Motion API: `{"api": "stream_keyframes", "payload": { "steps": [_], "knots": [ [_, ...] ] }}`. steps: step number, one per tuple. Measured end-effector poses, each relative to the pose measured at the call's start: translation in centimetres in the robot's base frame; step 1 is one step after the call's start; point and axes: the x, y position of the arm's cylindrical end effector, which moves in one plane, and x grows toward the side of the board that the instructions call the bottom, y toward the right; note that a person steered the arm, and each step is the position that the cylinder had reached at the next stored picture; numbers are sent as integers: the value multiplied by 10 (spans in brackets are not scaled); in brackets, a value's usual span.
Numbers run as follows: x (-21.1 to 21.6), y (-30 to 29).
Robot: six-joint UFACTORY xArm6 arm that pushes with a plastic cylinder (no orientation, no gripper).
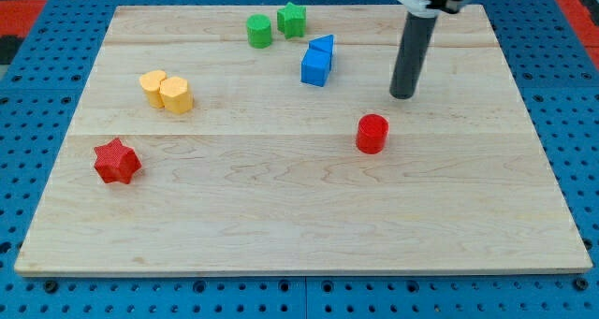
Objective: Move your arm to the red circle
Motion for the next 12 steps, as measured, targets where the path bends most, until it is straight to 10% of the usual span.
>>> {"api": "stream_keyframes", "payload": {
  "steps": [8,12],
  "knots": [
    [31,-70],
    [35,-16]
  ]
}}
